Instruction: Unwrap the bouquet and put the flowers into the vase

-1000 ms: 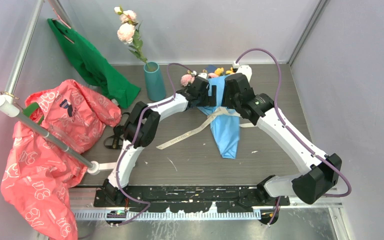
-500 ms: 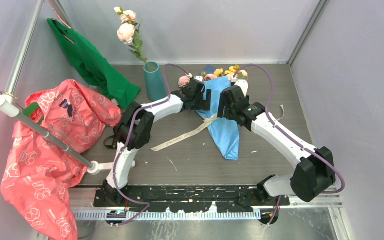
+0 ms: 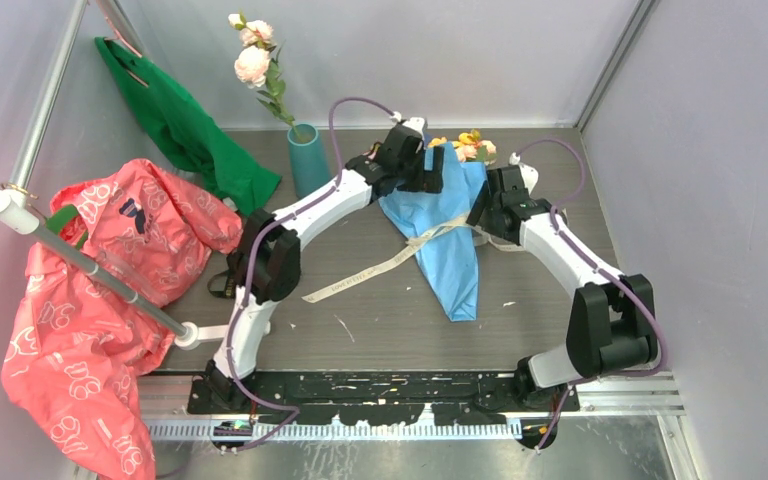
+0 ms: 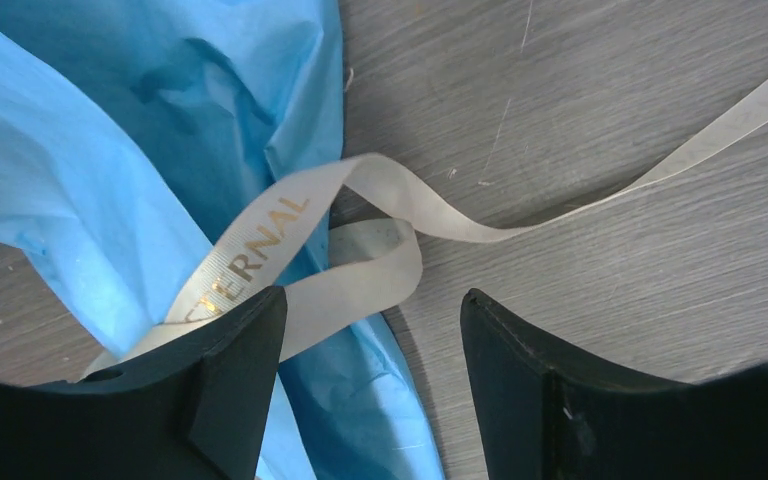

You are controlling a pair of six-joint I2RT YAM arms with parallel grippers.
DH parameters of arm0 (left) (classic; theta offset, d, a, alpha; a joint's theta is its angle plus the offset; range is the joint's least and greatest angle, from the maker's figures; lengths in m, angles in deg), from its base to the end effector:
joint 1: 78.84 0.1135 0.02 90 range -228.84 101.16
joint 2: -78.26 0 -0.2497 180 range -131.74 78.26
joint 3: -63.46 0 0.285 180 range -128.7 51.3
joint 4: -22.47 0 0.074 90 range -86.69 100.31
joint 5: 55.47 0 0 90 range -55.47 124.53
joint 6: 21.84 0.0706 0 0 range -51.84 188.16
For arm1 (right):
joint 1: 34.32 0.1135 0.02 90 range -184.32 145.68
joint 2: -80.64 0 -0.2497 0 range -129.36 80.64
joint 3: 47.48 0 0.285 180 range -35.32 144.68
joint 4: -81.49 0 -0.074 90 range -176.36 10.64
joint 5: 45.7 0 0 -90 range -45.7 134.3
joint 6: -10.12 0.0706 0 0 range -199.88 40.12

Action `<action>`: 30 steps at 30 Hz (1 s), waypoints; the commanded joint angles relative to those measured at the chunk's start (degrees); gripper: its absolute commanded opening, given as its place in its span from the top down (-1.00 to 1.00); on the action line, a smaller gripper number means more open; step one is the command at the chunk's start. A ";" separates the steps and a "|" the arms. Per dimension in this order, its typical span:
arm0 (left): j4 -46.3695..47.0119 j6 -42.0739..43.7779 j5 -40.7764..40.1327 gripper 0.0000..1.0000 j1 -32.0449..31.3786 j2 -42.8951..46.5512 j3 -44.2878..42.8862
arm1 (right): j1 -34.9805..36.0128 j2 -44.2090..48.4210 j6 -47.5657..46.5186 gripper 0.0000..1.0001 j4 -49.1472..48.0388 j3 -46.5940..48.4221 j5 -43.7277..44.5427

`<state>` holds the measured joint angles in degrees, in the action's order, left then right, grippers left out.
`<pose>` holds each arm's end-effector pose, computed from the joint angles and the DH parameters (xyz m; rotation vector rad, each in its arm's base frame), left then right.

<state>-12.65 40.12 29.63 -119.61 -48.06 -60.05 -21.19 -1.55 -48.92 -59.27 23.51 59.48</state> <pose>0.4329 -0.3653 0.2120 0.2062 2.2797 -0.5509 0.3511 0.0629 0.1959 0.4870 2.3604 0.0276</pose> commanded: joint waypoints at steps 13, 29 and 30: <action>-2.64 -0.21 6.15 -0.99 -0.45 -11.78 -12.02 | -2.17 -5.58 1.69 -0.10 -8.36 -4.03 -5.59; -1.43 0.79 5.96 -0.99 -0.45 -10.64 -8.19 | -5.71 -12.14 2.21 -0.28 -11.60 -3.91 -6.11; -1.46 0.80 6.03 -0.99 -0.45 -10.69 -8.18 | -5.78 -12.17 2.26 -0.33 -11.54 -3.96 -6.18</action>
<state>-14.20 40.19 34.68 -119.77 -61.54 -69.07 -26.57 -13.51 -47.09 -68.86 19.20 52.61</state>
